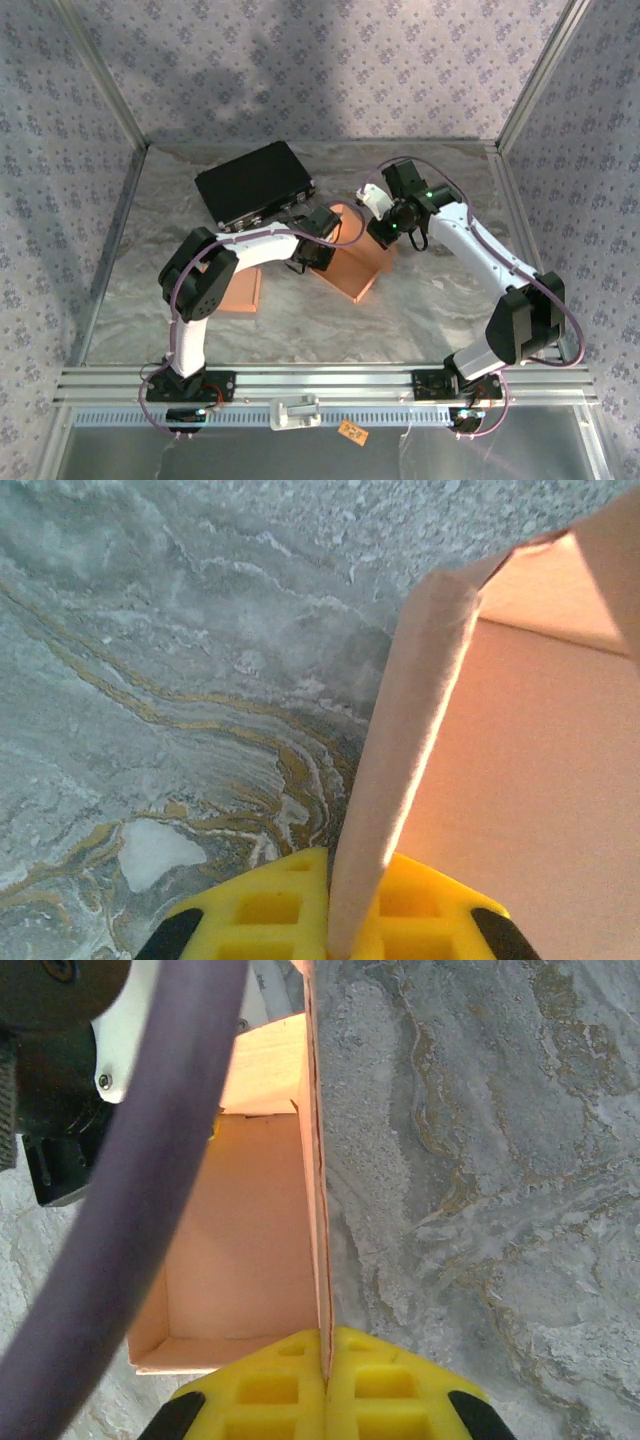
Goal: Fold the paper box
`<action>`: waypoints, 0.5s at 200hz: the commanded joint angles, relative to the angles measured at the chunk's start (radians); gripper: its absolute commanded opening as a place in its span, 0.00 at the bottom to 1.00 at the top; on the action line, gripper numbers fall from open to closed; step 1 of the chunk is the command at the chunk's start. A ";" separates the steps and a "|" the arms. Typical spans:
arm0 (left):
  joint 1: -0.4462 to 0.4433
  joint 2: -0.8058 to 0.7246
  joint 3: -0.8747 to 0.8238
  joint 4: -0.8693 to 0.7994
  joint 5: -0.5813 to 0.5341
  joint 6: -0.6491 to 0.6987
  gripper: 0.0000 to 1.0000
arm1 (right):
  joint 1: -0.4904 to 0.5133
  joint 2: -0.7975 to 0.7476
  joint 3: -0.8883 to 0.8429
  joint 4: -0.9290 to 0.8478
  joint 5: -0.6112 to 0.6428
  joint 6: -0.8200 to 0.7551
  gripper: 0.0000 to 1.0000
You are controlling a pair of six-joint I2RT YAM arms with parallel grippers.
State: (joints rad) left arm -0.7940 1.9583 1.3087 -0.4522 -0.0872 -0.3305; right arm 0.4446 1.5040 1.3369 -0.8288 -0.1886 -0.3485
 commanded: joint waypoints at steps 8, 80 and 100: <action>-0.002 0.018 0.014 -0.063 -0.083 0.021 0.00 | -0.003 -0.014 -0.007 -0.012 -0.008 0.014 0.00; -0.056 0.008 -0.033 -0.062 -0.216 0.021 0.15 | 0.004 -0.008 -0.010 -0.009 -0.003 0.014 0.00; -0.056 -0.009 -0.040 -0.067 -0.201 0.016 0.33 | 0.013 -0.010 -0.011 -0.009 0.009 0.008 0.00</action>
State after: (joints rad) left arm -0.8406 1.9583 1.2964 -0.4545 -0.2180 -0.3408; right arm 0.4458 1.5040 1.3338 -0.8337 -0.1833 -0.3481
